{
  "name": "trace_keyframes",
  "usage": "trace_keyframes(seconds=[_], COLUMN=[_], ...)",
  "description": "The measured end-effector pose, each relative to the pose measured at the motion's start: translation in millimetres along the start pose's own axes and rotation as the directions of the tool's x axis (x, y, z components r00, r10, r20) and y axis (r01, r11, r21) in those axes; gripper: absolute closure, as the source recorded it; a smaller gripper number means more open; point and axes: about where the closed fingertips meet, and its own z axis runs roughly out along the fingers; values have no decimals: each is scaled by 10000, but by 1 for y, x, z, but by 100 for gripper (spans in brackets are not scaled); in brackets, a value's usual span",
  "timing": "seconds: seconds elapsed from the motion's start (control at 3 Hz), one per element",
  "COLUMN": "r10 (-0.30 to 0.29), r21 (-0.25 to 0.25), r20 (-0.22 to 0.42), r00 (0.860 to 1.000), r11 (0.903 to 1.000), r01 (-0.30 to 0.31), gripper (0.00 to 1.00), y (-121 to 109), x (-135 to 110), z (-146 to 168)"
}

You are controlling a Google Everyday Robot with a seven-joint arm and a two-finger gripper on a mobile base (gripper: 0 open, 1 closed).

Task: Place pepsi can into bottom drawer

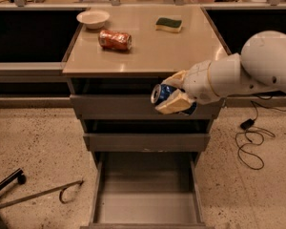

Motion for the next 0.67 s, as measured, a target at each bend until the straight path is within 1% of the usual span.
trace_keyframes(seconds=[0.33, 0.67], r10=[117, 116], r21=[-935, -934], r20=[286, 286], r00=[9995, 9995], r11=[9956, 9956], r01=[-90, -89], gripper=[100, 100], y=[26, 26], x=[26, 26], z=[38, 38])
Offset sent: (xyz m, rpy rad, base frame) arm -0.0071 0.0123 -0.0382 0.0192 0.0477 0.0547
